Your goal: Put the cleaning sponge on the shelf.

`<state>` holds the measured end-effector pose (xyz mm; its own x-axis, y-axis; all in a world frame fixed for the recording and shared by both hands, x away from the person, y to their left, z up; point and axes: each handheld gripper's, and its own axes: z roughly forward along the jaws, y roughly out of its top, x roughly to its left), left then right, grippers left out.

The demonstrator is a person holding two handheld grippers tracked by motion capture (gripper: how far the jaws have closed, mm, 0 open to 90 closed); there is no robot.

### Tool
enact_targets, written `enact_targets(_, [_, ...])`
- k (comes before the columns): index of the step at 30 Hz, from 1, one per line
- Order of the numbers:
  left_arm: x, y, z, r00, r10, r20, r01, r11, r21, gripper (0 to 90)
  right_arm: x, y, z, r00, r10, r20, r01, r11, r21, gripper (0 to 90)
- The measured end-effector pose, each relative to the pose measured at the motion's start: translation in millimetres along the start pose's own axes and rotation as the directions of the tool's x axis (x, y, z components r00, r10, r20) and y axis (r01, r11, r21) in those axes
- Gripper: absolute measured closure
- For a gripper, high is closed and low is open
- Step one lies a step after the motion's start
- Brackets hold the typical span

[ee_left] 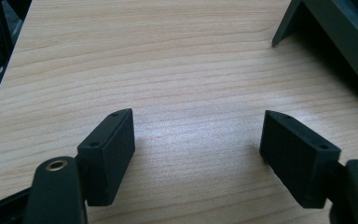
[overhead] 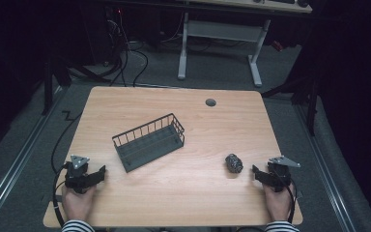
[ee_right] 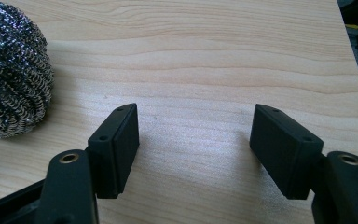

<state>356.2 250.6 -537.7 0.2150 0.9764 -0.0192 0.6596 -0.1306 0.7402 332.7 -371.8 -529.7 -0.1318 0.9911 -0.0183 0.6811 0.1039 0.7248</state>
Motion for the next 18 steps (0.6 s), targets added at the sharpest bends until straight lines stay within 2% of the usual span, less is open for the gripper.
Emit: enact_targets(18, [-0.7,0.2,0.2,0.9997,0.020,0.017,-0.020,0.9998,0.004,24.6,0.0,0.1,0.0,1.0000,-0.004,-0.001,0.004,1.000,0.000,32.6])
